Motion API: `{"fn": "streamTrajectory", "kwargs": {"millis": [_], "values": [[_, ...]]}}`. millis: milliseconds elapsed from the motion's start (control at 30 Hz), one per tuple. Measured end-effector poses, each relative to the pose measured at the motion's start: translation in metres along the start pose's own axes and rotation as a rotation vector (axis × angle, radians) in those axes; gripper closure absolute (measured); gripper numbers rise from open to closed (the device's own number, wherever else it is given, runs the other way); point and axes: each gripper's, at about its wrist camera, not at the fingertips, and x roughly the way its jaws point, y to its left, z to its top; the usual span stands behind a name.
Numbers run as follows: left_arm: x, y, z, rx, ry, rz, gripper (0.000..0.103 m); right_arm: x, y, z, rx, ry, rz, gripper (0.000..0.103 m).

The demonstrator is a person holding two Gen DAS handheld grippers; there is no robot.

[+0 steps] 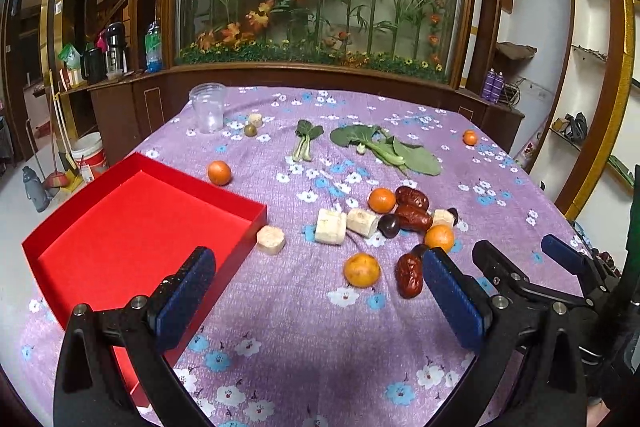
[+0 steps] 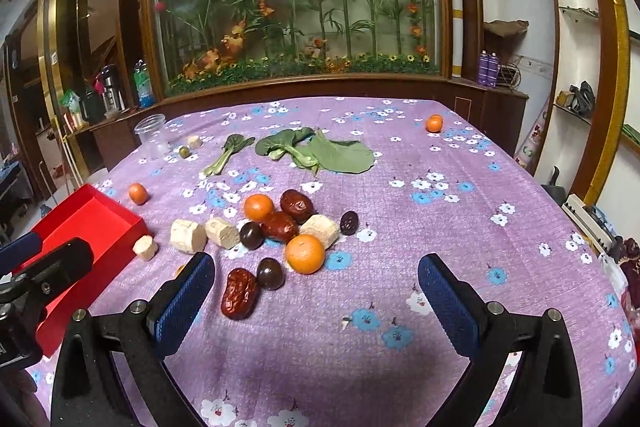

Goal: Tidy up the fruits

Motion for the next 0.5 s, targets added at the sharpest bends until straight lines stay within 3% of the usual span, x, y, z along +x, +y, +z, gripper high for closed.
{"fn": "streamTrajectory", "kwargs": {"millis": [500], "values": [[0.024,0.012,-0.004,-0.026,0.056,-0.008,0.0,0.01,0.001,-0.002,-0.017,0.02,0.024,0.0]]}}
